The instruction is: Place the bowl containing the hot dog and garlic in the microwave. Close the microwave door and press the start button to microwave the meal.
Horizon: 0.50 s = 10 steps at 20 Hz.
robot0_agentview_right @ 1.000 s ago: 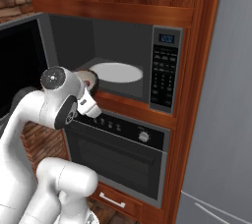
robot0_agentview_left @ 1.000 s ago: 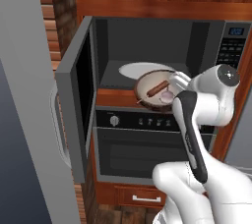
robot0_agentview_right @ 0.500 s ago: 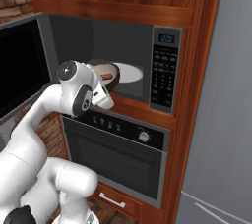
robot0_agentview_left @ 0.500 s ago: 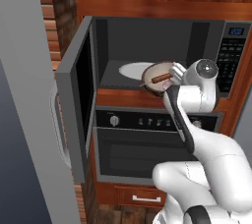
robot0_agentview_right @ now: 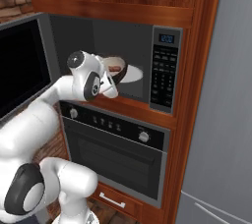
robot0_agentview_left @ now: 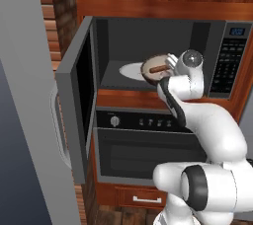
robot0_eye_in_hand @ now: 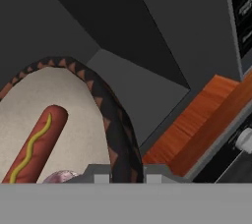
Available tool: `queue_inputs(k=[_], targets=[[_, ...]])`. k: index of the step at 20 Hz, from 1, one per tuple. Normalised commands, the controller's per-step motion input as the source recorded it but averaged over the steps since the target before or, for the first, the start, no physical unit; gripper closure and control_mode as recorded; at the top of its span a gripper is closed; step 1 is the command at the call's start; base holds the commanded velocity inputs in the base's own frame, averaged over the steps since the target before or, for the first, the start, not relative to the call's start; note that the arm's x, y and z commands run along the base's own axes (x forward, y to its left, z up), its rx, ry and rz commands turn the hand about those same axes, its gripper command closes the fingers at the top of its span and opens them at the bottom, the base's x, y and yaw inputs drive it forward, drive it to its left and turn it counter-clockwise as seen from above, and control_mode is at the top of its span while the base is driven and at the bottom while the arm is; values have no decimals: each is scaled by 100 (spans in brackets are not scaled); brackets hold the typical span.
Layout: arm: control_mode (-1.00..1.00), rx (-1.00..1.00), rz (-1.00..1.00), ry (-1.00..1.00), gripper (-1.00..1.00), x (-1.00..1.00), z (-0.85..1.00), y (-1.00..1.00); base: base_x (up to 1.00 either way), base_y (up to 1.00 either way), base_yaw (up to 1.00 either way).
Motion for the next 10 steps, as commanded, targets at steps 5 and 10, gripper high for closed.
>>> queue_inputs(k=[5,10], targets=[[-100,11,-6,0,100,55,11,0,0,0,0],[-100,5,-3,1,100,49,0,0,0,0,0]])
